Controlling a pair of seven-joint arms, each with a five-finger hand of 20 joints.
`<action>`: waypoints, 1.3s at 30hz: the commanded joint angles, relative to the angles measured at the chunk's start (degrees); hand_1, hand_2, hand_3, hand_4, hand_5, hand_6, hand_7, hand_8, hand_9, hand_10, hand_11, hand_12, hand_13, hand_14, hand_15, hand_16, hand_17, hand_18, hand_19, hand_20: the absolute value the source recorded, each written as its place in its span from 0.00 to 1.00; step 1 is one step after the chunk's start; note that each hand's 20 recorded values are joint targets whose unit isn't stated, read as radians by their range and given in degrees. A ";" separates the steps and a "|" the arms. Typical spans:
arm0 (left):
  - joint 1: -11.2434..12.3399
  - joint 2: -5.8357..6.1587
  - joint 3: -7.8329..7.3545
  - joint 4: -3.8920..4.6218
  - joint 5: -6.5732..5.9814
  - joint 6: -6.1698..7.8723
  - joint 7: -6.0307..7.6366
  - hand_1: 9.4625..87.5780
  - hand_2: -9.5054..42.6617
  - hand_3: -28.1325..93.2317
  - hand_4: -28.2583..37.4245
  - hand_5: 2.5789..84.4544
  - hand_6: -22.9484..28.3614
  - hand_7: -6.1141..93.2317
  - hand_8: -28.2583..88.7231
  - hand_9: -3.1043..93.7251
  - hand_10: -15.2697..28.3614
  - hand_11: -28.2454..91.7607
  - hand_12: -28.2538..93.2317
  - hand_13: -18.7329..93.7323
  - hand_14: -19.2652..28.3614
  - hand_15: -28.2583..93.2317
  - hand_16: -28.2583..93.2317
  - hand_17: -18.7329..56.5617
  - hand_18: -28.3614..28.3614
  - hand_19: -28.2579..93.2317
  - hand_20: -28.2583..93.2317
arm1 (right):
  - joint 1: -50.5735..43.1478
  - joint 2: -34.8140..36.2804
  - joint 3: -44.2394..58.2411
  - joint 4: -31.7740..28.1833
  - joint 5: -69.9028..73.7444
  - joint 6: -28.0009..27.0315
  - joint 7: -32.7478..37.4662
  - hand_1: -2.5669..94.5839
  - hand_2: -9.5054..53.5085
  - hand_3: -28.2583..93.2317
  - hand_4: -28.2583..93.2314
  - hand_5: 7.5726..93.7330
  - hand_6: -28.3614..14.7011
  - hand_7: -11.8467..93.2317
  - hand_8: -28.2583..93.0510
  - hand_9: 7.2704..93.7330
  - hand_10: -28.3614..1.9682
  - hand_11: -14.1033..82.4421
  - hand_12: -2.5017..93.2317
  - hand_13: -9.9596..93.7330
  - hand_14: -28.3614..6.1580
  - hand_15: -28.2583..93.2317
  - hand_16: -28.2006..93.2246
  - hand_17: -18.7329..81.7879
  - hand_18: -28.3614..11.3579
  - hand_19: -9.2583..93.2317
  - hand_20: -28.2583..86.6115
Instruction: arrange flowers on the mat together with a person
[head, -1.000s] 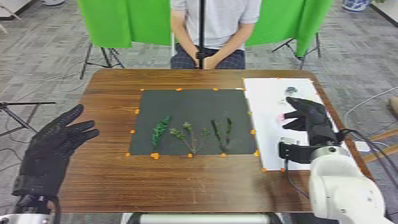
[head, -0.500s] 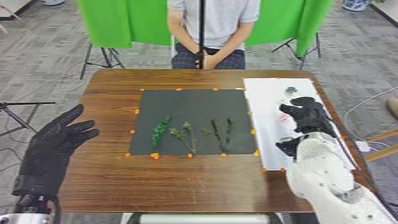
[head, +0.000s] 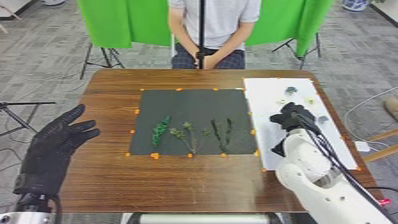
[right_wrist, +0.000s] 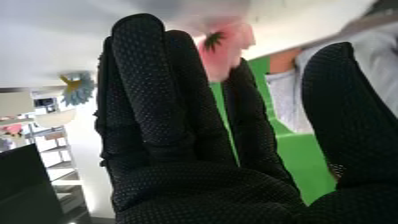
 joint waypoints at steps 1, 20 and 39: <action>-0.38 -0.73 0.04 0.08 0.35 -0.32 -1.24 0.13 0.27 0.88 0.00 0.39 0.58 0.22 0.15 0.42 0.81 0.45 0.32 0.40 0.99 0.67 0.15 0.12 0.93 0.64 0.30 | 2.71 0.83 -4.59 4.19 -3.97 -0.35 -0.31 0.39 0.10 0.81 0.05 0.53 0.61 0.25 0.14 0.67 0.29 0.38 0.18 0.75 0.35 0.71 0.31 0.47 0.07 0.86 0.19; -0.12 0.57 -0.54 -0.95 0.43 0.28 0.64 0.13 0.27 0.88 0.00 0.40 0.58 0.22 0.15 0.42 0.82 0.46 0.32 0.40 1.00 0.67 0.15 0.12 0.93 0.64 0.30 | 2.86 1.92 -7.86 0.50 -9.87 12.47 -2.85 0.68 0.00 0.75 0.00 0.85 0.70 0.35 0.25 0.97 0.73 0.25 0.39 0.92 0.76 0.58 0.47 0.59 0.40 0.85 0.21; -20.71 8.13 5.16 2.82 0.58 -1.14 -0.59 0.14 0.26 0.87 0.00 0.39 0.58 0.22 0.15 0.43 0.81 0.46 0.32 0.41 1.00 0.68 0.15 0.16 0.95 0.69 0.34 | 26.52 -17.91 -34.83 4.60 3.53 11.24 -22.25 0.67 0.00 0.77 0.00 0.84 0.70 0.36 0.26 0.97 0.72 0.27 0.42 0.89 0.73 0.63 0.46 0.55 0.38 0.87 0.22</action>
